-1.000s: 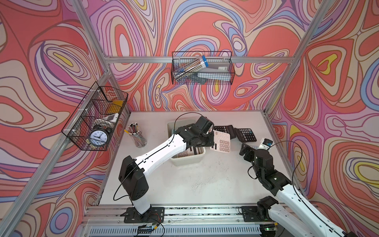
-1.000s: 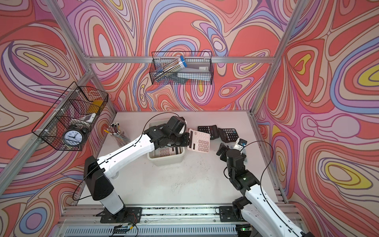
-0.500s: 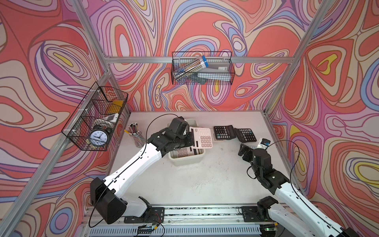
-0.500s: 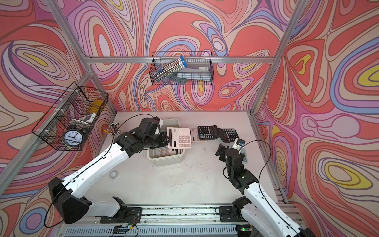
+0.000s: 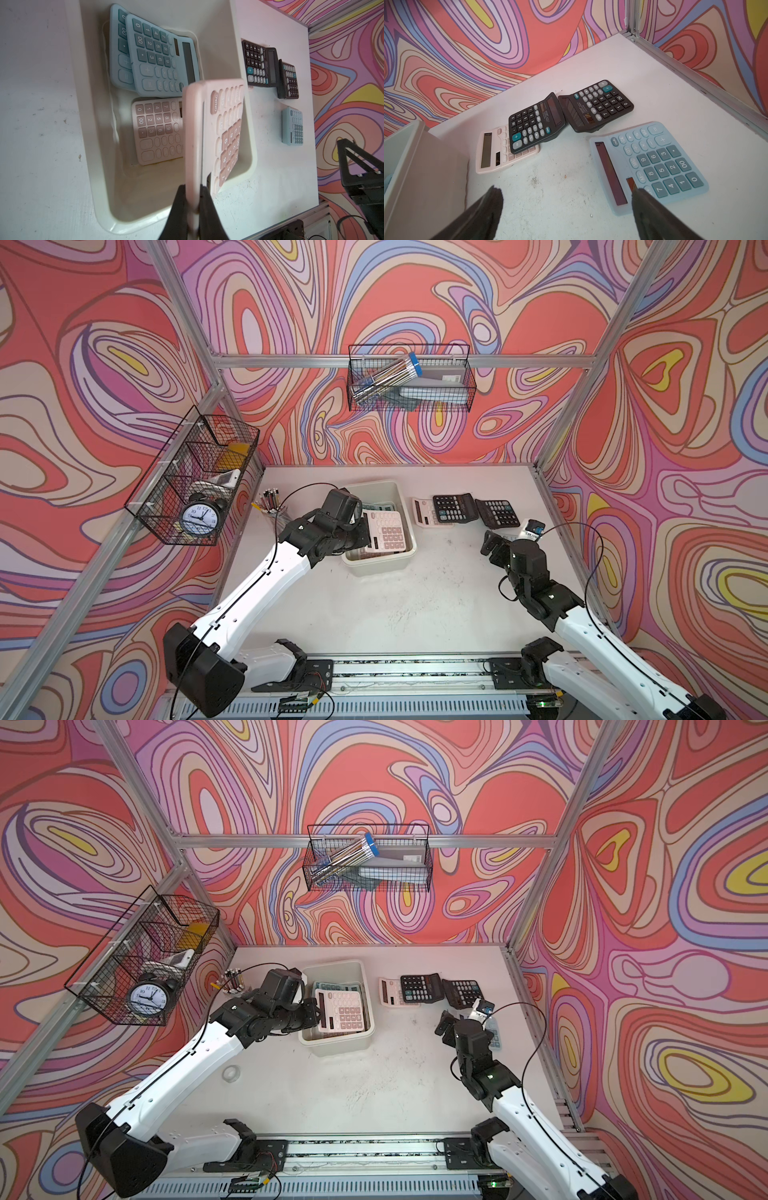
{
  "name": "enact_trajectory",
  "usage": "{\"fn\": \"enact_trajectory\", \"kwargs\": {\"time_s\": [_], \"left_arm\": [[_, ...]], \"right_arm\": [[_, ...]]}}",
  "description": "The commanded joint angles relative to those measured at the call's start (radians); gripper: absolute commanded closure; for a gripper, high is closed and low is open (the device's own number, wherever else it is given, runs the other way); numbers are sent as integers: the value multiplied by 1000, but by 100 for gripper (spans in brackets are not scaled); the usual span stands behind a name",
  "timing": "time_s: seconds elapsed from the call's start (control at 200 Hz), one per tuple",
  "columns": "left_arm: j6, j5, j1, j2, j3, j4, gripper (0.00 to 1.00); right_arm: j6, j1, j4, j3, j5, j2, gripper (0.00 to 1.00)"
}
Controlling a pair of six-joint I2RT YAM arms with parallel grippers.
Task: Put the calculator in the storage box
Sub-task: Place the calculator in the storage box.
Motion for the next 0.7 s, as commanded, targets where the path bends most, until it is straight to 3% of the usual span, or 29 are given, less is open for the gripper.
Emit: {"fn": "enact_trajectory", "kwargs": {"time_s": [0.0, 0.626, 0.696], "left_arm": [[25, -12, 10, 0, -18, -21, 100], [25, 12, 15, 119, -94, -25, 100], [25, 20, 15, 133, -88, -31, 96]], "right_arm": [[2, -3, 13, -6, -6, 4, 2], [0, -3, 17, 0, -25, 24, 2], [0, -2, 18, 0, -24, 24, 2]]}}
